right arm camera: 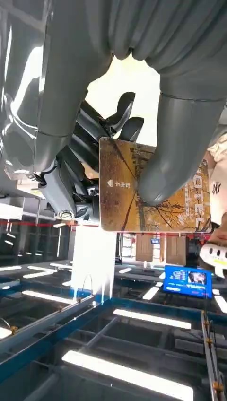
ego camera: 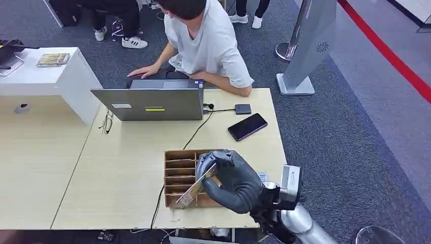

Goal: Pass the card to the sensor for recognition and then transmit it.

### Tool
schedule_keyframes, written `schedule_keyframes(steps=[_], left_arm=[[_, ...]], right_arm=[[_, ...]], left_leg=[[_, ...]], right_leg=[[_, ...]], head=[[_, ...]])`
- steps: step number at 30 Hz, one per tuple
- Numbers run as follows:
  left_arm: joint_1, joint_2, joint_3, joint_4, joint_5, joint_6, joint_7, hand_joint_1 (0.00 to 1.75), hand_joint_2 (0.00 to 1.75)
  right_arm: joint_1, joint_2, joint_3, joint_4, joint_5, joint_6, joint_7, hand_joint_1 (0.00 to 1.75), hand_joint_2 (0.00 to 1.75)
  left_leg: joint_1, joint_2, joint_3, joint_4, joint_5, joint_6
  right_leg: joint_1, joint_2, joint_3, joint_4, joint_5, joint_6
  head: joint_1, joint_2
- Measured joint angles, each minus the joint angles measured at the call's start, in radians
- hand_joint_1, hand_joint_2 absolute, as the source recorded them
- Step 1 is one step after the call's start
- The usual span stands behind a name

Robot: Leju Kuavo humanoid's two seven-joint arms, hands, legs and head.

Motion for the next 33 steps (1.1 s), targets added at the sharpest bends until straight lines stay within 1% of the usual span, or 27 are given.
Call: schedule_keyframes(steps=[7,8,9,10,11,12,13,15,17,23,33], left_arm=[[0.017,0.007,-0.01,0.0,-0.008,-0.011,-0.013,0.0,0.0],[0.014,0.007,-0.011,0.0,-0.003,-0.024,-0.027,0.0,0.0],[-0.003,0.0,-0.011,0.0,0.014,-0.012,-0.017,0.0,0.0],[-0.042,-0.009,-0.01,0.0,0.04,0.046,0.043,0.0,0.0],[-0.09,-0.019,-0.005,0.0,0.05,0.099,0.101,0.0,0.0],[-0.136,-0.023,0.001,-0.001,0.056,0.127,0.131,0.0,0.0],[-0.168,-0.024,0.01,-0.001,0.061,0.132,0.135,0.0,0.0],[-0.209,-0.024,0.025,-0.005,0.073,0.132,0.123,0.0,0.0],[-0.221,-0.023,0.04,-0.005,0.079,0.127,0.105,0.0,0.0],[-0.214,-0.016,0.071,-0.005,0.092,0.126,0.082,0.0,0.0],[-0.214,-0.014,0.097,-0.005,0.096,0.126,0.081,0.0,0.0]], right_arm=[[0.054,-0.037,-0.018,-0.023,0.034,-0.017,-0.013,1.75,1.75],[0.062,-0.04,-0.019,-0.026,0.035,-0.017,-0.013,1.75,1.75],[0.07,-0.043,-0.021,-0.031,0.027,-0.001,-0.008,1.75,1.75],[0.063,-0.043,-0.019,-0.029,0.005,0.03,0.012,1.75,1.75],[0.037,-0.041,-0.006,-0.021,-0.019,0.064,0.04,1.75,1.75],[0.004,-0.036,0.008,-0.008,-0.034,0.076,0.054,1.75,1.75],[-0.018,-0.031,0.019,0.005,-0.045,0.079,0.065,1.75,1.75],[-0.042,-0.026,0.031,0.026,-0.06,0.084,0.072,1.75,1.75],[-0.056,-0.026,0.04,0.041,-0.067,0.091,0.073,1.75,1.75],[-0.074,-0.027,0.055,0.074,-0.081,0.1,0.072,1.75,1.75],[-0.088,-0.027,0.068,0.111,-0.095,0.116,0.072,1.75,1.75]], left_leg=[[0.0,0.0,0.0,0.0,0.0,0.0],[0.0,0.0,0.0,0.0,0.0,0.0],[0.0,-0.001,-0.001,0.001,0.001,0.0],[0.0,-0.003,-0.005,0.001,0.004,0.002],[0.0,-0.005,-0.009,0.0,0.007,0.0],[0.0,-0.005,-0.011,0.0,0.009,0.0],[0.001,-0.005,-0.011,0.0,0.01,0.0],[0.0,-0.004,-0.009,-0.001,0.011,-0.001],[0.0,-0.001,-0.008,-0.001,0.011,-0.001],[0.0,-0.002,-0.01,-0.001,0.011,-0.002],[0.0,-0.001,-0.01,-0.001,0.011,-0.002]], right_leg=[[0.0,0.0,0.0,0.0,0.0,0.0],[0.0,0.0,-0.002,-0.001,0.0,0.0],[0.0,-0.001,-0.002,-0.001,0.001,0.0],[0.0,-0.004,-0.004,0.0,0.002,-0.001],[0.0,-0.005,-0.007,0.0,0.005,0.0],[0.0,-0.005,-0.009,0.0,0.008,-0.003],[0.0,-0.005,-0.009,0.0,0.008,-0.003],[0.0,-0.005,-0.007,0.001,0.01,-0.003],[0.0,-0.002,-0.008,0.001,0.011,-0.004],[0.0,-0.002,-0.01,0.001,0.011,-0.004],[0.0,-0.001,-0.011,0.001,0.011,-0.004]], head=[[0.0,0.0],[0.0,0.0],[0.0,0.0],[0.001,0.0],[0.0,0.0],[0.001,0.0],[0.0,0.0],[0.0,0.0],[0.0,0.0],[0.0,0.0],[0.0,0.0]])
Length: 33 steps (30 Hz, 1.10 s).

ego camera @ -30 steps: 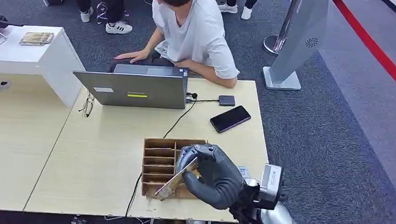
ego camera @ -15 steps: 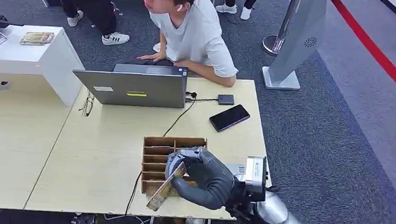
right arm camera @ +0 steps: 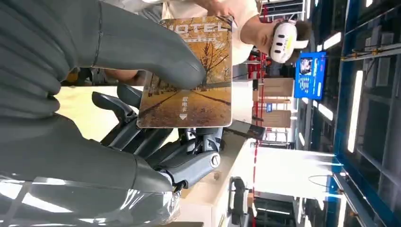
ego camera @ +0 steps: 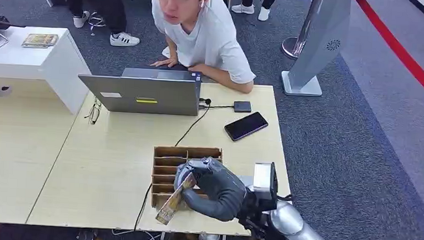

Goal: Pass the card to the sensor for recognition and then transmit it.

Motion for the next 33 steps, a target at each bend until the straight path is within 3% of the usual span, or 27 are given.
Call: schedule_keyframes(steps=[20,33], left_arm=[[0.001,0.002,0.037,0.0,0.003,0.005,-0.007,0.0,0.0],[0.007,0.009,0.058,0.0,-0.005,0.003,-0.011,0.0,0.0]], right_arm=[[-0.036,-0.003,0.015,0.055,0.04,-0.003,0.012,1.75,1.75],[-0.054,-0.035,0.015,0.113,0.074,-0.009,0.019,1.75,1.75]], left_leg=[[0.0,0.0,0.0,0.0,0.0,0.0],[0.0,0.0,0.0,0.0,0.0,0.0]], right_leg=[[0.0,0.0,0.0,0.0,0.0,0.0],[0.0,0.0,0.0,0.0,0.0,0.0]], head=[[0.0,0.0],[0.0,0.0]])
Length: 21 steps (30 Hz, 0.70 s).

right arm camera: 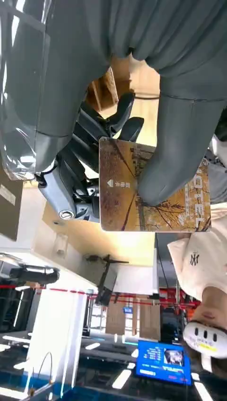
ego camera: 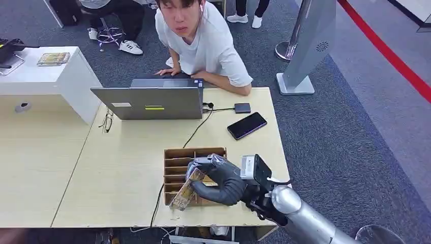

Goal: Pass the card to the sensor for recognition and then transmit it.

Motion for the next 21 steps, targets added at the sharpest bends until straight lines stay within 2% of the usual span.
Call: schedule_keyframes(steps=[21], left_arm=[[0.005,0.006,0.032,-0.003,-0.01,-0.002,0.0,0.0,0.0]], right_arm=[[0.001,-0.077,-0.057,0.055,0.053,-0.01,-0.005,1.75,1.75]], left_leg=[[0.0,0.0,0.0,0.0,0.0,0.0]], right_leg=[[0.0,0.0,0.0,0.0,0.0,0.0]], head=[[0.0,0.0]])
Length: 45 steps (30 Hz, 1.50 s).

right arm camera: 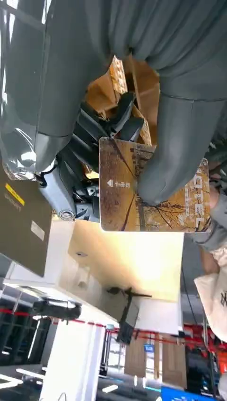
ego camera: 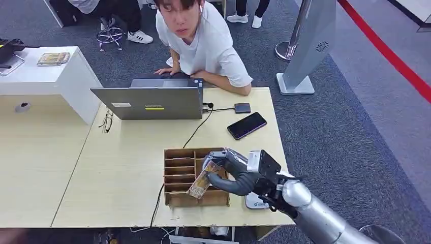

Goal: Pass the card to the sensor for recognition and then transmit it.

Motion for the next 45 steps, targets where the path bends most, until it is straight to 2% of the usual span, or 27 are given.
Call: schedule_keyframes(steps=[13,23,32,45], left_arm=[[-0.007,0.0,0.018,0.0,-0.008,0.012,0.014,0.0,0.0],[-0.013,0.001,0.024,0.0,-0.028,0.038,0.015,0.0,0.0],[-0.013,0.016,0.024,0.0,-0.057,0.04,0.015,0.0,0.0],[-0.006,0.035,0.024,0.0,-0.091,0.04,-0.022,0.0,0.0]], right_arm=[[0.0,-0.029,-0.029,0.048,0.02,0.002,0.001,1.75,1.75],[0.006,-0.03,-0.046,0.076,0.04,0.001,0.001,1.75,1.75],[0.047,-0.039,-0.064,0.076,0.077,-0.011,-0.01,1.75,1.75],[0.165,-0.1,-0.128,0.031,0.149,-0.054,-0.023,1.75,1.75]], left_leg=[[0.0,0.0,0.0,0.0,0.0,0.0],[0.0,0.0,0.0,0.0,0.0,0.0],[0.0,0.0,0.0,0.0,0.0,0.0],[0.0,0.0,-0.001,0.0,0.0,0.0]], right_leg=[[0.0,0.0,0.0,0.0,0.0,0.0],[0.0,0.001,0.0,0.0,0.0,0.0],[0.0,0.001,0.0,0.0,0.0,0.0],[0.0,0.0,0.0,0.0,0.0,0.0]], head=[[0.0,0.0],[0.0,0.0],[0.0,0.0],[0.0,0.0]])
